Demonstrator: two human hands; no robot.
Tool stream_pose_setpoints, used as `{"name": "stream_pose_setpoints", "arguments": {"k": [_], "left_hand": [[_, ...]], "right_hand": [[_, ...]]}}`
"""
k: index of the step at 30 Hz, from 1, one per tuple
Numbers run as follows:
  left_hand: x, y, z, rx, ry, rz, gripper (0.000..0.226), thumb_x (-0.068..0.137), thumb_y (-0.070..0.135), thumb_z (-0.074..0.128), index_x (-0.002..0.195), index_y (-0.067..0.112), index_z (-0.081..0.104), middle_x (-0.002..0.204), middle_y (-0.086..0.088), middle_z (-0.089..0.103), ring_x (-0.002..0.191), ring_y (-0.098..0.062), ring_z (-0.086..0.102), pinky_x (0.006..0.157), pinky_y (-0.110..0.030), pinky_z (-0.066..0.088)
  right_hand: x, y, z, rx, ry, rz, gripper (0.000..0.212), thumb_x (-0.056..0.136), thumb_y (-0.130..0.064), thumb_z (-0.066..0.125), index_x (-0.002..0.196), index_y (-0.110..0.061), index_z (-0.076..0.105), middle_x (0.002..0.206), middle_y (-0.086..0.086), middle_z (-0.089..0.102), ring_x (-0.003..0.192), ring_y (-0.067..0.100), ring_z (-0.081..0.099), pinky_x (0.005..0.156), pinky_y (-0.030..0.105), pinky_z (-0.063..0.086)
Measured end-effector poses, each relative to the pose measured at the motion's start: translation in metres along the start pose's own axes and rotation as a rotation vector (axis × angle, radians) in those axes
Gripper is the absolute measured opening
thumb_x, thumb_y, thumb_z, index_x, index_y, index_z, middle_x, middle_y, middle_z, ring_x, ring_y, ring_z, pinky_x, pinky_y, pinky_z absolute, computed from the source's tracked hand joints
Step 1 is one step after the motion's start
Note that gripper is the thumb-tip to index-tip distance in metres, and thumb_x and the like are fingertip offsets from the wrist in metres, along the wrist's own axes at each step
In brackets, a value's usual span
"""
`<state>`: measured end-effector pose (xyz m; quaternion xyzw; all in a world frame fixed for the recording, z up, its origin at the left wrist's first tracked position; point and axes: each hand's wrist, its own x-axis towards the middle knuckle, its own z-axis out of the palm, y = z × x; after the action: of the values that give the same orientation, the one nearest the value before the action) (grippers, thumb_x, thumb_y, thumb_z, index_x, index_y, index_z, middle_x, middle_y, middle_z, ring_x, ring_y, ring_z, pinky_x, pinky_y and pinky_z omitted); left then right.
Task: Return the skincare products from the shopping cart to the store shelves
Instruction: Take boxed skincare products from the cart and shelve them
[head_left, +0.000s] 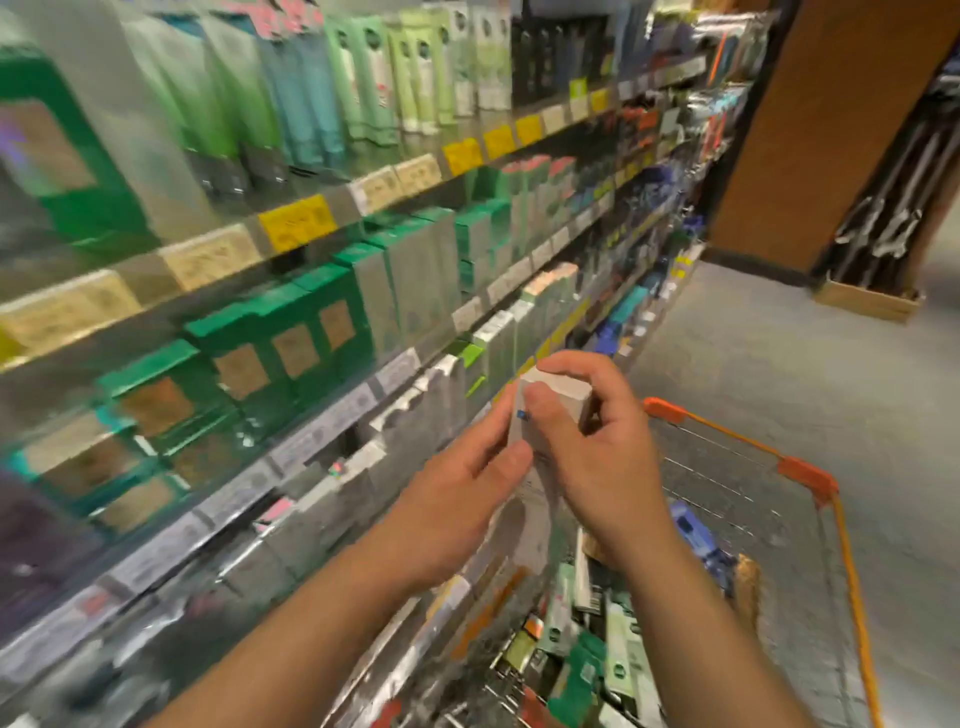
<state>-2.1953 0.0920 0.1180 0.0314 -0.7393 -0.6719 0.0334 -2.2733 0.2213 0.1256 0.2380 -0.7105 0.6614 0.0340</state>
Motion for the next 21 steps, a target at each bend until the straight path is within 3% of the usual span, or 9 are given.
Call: {"name": "stream_pose_setpoints", "arguments": {"k": [1, 3, 8, 11, 13, 14, 16, 18, 21], "left_hand": [[-0.014, 0.007, -0.015, 0.044, 0.016, 0.024, 0.049, 0.100, 0.055, 0.054, 0.144, 0.057, 0.033, 0.147, 0.044, 0.039, 0.141, 0.014, 0.034, 0.118, -0.018, 0.031], [-0.040, 0.015, -0.047, 0.123, 0.052, 0.045, 0.060, 0.096, 0.059, 0.053, 0.152, 0.051, 0.033, 0.152, 0.037, 0.040, 0.143, 0.008, 0.037, 0.120, -0.031, 0.031], [-0.111, 0.039, -0.120, 0.198, 0.207, 0.078, 0.064, 0.093, 0.045, 0.061, 0.153, 0.043, 0.038, 0.137, 0.017, 0.064, 0.122, -0.012, 0.064, 0.109, -0.046, 0.049], [-0.152, 0.049, -0.155, 0.193, 0.329, 0.085, 0.067, 0.085, 0.049, 0.068, 0.148, 0.044, 0.046, 0.129, 0.007, 0.069, 0.111, -0.022, 0.067, 0.105, -0.056, 0.049], [-0.180, 0.054, -0.179, 0.174, 0.408, 0.086, 0.065, 0.084, 0.045, 0.073, 0.145, 0.047, 0.050, 0.127, 0.007, 0.069, 0.100, -0.020, 0.065, 0.102, -0.053, 0.053], [-0.194, 0.057, -0.190, 0.160, 0.451, 0.093, 0.063, 0.086, 0.037, 0.076, 0.144, 0.045, 0.053, 0.122, 0.011, 0.070, 0.094, -0.015, 0.065, 0.097, -0.045, 0.056], [-0.222, 0.064, -0.212, 0.155, 0.524, 0.092, 0.062, 0.090, 0.019, 0.078, 0.144, 0.036, 0.054, 0.112, 0.017, 0.072, 0.083, -0.006, 0.065, 0.085, -0.027, 0.056], [-0.249, 0.073, -0.228, 0.174, 0.588, 0.071, 0.063, 0.090, 0.016, 0.079, 0.144, 0.035, 0.054, 0.117, 0.016, 0.072, 0.091, -0.011, 0.071, 0.089, -0.028, 0.058], [-0.286, 0.090, -0.246, 0.187, 0.708, 0.081, 0.057, 0.088, 0.016, 0.079, 0.136, 0.039, 0.060, 0.117, 0.014, 0.074, 0.105, -0.014, 0.072, 0.093, -0.028, 0.058]], "right_hand": [[-0.003, -0.016, 0.013, 0.036, -0.039, -0.013, 0.016, 0.087, -0.049, 0.069, 0.101, -0.041, 0.066, 0.102, -0.011, 0.068, 0.093, 0.011, 0.065, 0.081, 0.032, 0.055], [-0.007, -0.043, 0.042, 0.109, -0.120, -0.021, 0.010, 0.090, -0.043, 0.069, 0.098, -0.038, 0.066, 0.093, -0.014, 0.068, 0.082, 0.005, 0.065, 0.071, 0.023, 0.053], [-0.020, -0.100, 0.122, 0.229, -0.368, 0.032, 0.010, 0.086, -0.049, 0.067, 0.093, -0.041, 0.067, 0.091, -0.007, 0.068, 0.079, 0.014, 0.065, 0.067, 0.036, 0.053], [-0.032, -0.126, 0.165, 0.259, -0.507, 0.030, 0.029, 0.077, -0.061, 0.067, 0.096, -0.040, 0.068, 0.093, -0.001, 0.068, 0.084, 0.024, 0.067, 0.071, 0.043, 0.055], [-0.041, -0.145, 0.195, 0.279, -0.589, 0.021, 0.032, 0.076, -0.062, 0.065, 0.098, -0.040, 0.069, 0.099, 0.010, 0.069, 0.092, 0.037, 0.068, 0.078, 0.051, 0.056], [-0.045, -0.155, 0.209, 0.279, -0.633, 0.006, 0.030, 0.078, -0.062, 0.065, 0.099, -0.040, 0.070, 0.101, 0.009, 0.070, 0.095, 0.036, 0.068, 0.079, 0.050, 0.056], [-0.051, -0.173, 0.234, 0.276, -0.696, -0.037, 0.023, 0.083, -0.059, 0.064, 0.100, -0.044, 0.072, 0.102, -0.009, 0.071, 0.096, 0.015, 0.066, 0.078, 0.033, 0.051], [-0.056, -0.190, 0.255, 0.271, -0.748, -0.082, 0.029, 0.082, -0.061, 0.063, 0.106, -0.048, 0.071, 0.103, -0.020, 0.069, 0.094, 0.001, 0.063, 0.078, 0.019, 0.046], [-0.067, -0.212, 0.285, 0.223, -0.803, -0.169, 0.045, 0.075, -0.066, 0.065, 0.117, -0.051, 0.066, 0.107, -0.012, 0.071, 0.097, 0.007, 0.067, 0.083, 0.028, 0.054]]}}
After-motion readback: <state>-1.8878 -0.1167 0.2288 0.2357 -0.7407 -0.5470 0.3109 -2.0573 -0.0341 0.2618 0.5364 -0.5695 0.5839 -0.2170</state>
